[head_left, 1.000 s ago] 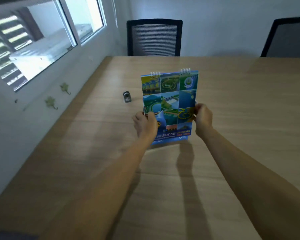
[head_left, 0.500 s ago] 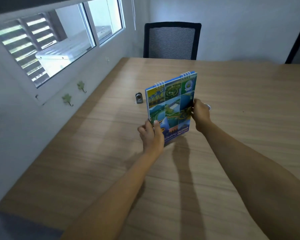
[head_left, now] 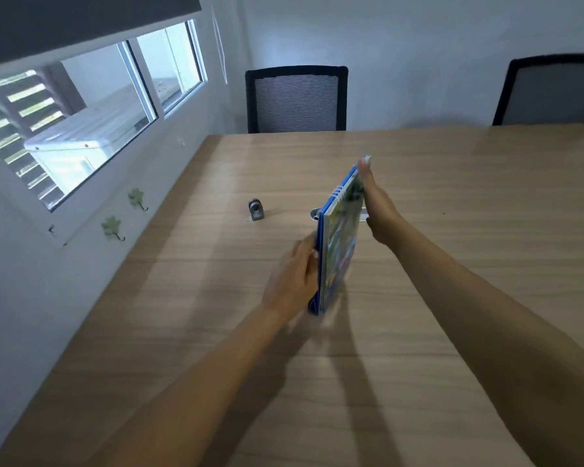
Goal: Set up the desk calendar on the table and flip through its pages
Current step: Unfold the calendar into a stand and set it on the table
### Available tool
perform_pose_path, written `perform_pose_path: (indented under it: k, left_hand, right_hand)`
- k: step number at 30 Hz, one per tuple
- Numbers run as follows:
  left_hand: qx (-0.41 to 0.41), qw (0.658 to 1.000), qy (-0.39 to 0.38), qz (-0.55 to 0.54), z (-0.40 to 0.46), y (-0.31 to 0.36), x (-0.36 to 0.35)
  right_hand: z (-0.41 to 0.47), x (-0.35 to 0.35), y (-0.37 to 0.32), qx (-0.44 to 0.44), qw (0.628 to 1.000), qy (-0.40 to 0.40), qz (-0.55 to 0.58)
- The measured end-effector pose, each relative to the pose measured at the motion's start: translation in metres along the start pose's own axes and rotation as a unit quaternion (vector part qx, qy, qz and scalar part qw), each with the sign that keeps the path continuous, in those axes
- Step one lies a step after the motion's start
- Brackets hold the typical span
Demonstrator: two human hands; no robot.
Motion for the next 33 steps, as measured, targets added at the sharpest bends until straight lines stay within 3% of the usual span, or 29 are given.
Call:
perform_pose_path:
  k: [7, 13, 20, 33]
  left_hand:
    - [-0.074, 0.996, -0.045, 0.003, 0.006, 0.014, -0.007]
    - [-0.106, 0.989, -0.069, 0.081, 0.006, 0.015, -0.002]
    - [-0.093, 0.973, -0.056, 0.202, 0.011, 0.012, 0.018]
    - [-0.014, 0.976, -0.013, 0.215, 0.001, -0.014, 0.040]
  right_hand:
    - [-0.011, 0.025, -0.006, -0.071, 0.994, 0.007, -0.086]
    - [-0.021, 0.017, -0.014, -0.071, 0.989, -0.028, -0.123]
    - [-0.021, 0.012, -0.023, -0.060, 0.986, -0.035, -0.150]
    - [-0.012, -0.025, -0.028, -0.054, 0.985, -0.015, -0.164]
Point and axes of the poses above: each hand's wrist, its own z-axis towards the middle knuckle, its own x-axis out of the back of the hand, y = z × x, the point moved 8 cm from there along z, towards the middle knuckle, and after that the axes turned 7 degrees about -x, right-handed, at the moved point
